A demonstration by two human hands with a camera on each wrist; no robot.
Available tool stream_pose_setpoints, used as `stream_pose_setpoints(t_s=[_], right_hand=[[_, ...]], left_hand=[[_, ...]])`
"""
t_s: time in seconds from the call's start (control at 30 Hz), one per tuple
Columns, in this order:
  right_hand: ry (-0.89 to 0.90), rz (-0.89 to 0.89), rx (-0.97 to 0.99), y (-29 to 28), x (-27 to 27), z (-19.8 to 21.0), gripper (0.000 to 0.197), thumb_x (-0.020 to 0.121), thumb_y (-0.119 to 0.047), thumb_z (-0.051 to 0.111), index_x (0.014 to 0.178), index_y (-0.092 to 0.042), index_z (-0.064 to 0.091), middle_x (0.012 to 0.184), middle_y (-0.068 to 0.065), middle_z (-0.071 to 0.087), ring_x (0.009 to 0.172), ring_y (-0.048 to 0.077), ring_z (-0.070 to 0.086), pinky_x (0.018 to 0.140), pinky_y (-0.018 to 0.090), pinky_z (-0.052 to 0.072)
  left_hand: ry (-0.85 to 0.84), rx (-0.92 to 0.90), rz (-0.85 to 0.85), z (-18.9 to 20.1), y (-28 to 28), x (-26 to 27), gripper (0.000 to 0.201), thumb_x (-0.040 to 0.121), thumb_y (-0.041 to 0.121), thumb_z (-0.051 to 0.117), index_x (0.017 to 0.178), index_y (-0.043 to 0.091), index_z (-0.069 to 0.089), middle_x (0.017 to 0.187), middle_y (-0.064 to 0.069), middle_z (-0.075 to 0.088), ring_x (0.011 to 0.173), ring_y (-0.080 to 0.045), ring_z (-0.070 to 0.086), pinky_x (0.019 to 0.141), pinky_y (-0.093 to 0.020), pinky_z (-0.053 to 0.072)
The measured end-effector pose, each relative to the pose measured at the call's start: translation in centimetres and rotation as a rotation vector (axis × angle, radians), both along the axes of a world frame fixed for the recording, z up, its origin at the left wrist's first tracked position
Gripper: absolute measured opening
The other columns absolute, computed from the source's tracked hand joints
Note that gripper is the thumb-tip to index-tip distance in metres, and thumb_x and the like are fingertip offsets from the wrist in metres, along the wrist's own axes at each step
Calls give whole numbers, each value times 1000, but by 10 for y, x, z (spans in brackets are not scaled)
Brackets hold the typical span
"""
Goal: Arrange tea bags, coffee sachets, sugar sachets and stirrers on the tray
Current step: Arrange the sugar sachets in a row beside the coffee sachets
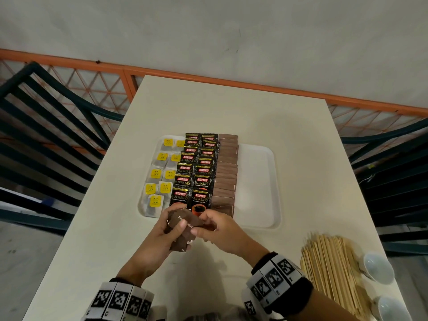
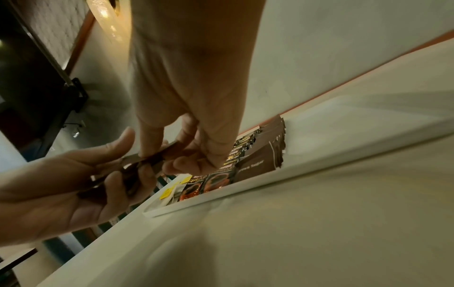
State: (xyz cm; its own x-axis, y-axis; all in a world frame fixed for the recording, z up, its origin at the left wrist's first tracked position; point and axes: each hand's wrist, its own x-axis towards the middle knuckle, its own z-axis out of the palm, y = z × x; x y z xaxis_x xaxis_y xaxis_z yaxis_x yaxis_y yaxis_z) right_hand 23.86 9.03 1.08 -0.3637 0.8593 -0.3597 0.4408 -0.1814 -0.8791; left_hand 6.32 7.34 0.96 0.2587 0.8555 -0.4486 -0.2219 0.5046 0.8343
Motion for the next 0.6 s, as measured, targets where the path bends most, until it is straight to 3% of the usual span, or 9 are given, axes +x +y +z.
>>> stream_pose_setpoints(t_s=[0.07, 0.17, 0.3, 0.4, 0.6], right_hand=[[54, -76, -37, 0, 1, -2, 10, 86, -19, 63, 91, -17, 55, 84, -1, 62, 71, 9, 57, 63, 18, 47], [151, -246, -70, 4, 6, -3, 12, 86, -7, 60, 88, -17, 54, 92, 5, 65, 78, 15, 60, 68, 24, 52], [181, -392, -87, 12, 24, -5, 11, 85, -4, 62, 89, -14, 59, 83, 2, 67, 71, 11, 62, 67, 21, 52], [35, -390, -28, 17, 41, -13, 10, 82, -9, 66, 85, -18, 61, 79, -1, 69, 70, 12, 62, 73, 27, 52], [-277, -361, 67, 16, 57, -33, 16, 81, -16, 68, 94, -8, 65, 82, 5, 66, 76, 14, 58, 61, 7, 40]], left_hand=[[-4, 3, -18, -1, 0, -1, 37, 90, 8, 51, 122, 26, 48, 111, -5, 63, 83, -22, 66, 65, -35, 56], [-29, -2, -47, -3, -1, -2, 53, 88, -12, 44, 123, 28, 48, 109, -10, 64, 86, -30, 64, 67, -36, 56], [-7, -31, -29, -7, 2, 0, 56, 88, -14, 42, 125, 28, 46, 110, -15, 61, 87, -30, 65, 67, -35, 56], [-3, -41, -15, -6, 3, 1, 55, 88, -11, 47, 126, 29, 46, 113, -12, 62, 90, -32, 66, 69, -36, 57], [2, -39, 9, -4, 4, 1, 54, 87, -7, 52, 126, 29, 46, 104, -2, 68, 89, -31, 69, 73, -38, 57]])
